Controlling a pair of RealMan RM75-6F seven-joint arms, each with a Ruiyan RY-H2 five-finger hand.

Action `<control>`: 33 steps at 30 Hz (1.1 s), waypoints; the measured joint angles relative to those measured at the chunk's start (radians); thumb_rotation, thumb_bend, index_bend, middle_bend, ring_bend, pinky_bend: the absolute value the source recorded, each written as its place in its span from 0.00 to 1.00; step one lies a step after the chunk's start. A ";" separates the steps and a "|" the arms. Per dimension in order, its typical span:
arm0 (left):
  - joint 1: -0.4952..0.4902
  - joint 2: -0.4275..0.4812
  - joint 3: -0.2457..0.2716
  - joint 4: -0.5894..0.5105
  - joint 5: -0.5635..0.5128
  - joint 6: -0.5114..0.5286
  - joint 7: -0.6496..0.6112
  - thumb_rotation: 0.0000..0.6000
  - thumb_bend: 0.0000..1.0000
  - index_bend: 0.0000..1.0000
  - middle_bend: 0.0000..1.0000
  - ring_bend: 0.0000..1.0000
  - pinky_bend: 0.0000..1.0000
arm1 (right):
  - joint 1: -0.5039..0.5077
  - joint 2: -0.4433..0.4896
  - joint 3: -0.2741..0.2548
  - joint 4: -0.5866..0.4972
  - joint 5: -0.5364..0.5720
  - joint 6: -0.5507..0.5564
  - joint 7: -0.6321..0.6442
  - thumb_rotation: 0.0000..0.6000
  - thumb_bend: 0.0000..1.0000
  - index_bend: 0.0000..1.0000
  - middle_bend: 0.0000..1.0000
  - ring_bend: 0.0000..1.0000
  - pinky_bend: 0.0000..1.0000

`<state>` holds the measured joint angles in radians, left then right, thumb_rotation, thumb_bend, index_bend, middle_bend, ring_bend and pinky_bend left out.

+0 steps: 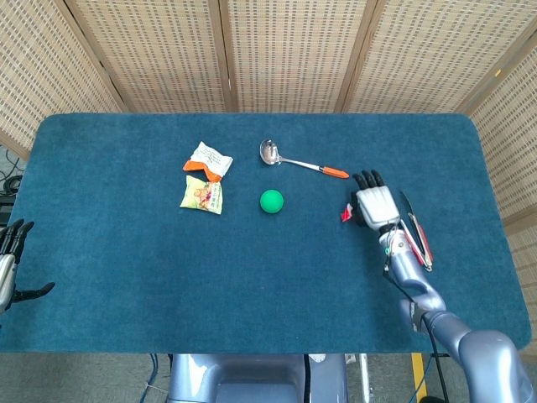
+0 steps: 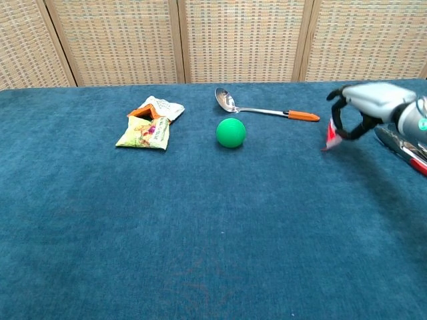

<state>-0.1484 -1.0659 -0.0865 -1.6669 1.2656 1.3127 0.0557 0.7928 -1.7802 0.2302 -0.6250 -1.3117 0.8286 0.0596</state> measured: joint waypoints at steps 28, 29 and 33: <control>0.021 0.056 0.028 -0.026 0.050 -0.002 -0.095 1.00 0.00 0.00 0.00 0.00 0.00 | -0.282 0.481 0.024 -0.808 -0.018 0.423 0.014 1.00 0.06 0.00 0.00 0.00 0.00; 0.025 0.059 0.031 -0.027 0.059 0.005 -0.105 1.00 0.00 0.00 0.00 0.00 0.00 | -0.317 0.505 0.009 -0.848 -0.038 0.468 0.014 1.00 0.05 0.00 0.00 0.00 0.00; 0.052 0.071 0.049 -0.019 0.101 0.040 -0.157 1.00 0.00 0.00 0.00 0.00 0.00 | -0.434 0.560 -0.058 -0.932 -0.118 0.620 0.006 1.00 0.05 0.00 0.00 0.00 0.00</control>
<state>-0.0968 -0.9944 -0.0370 -1.6861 1.3666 1.3522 -0.1012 0.3591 -1.2201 0.1726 -1.5571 -1.4295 1.4487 0.0659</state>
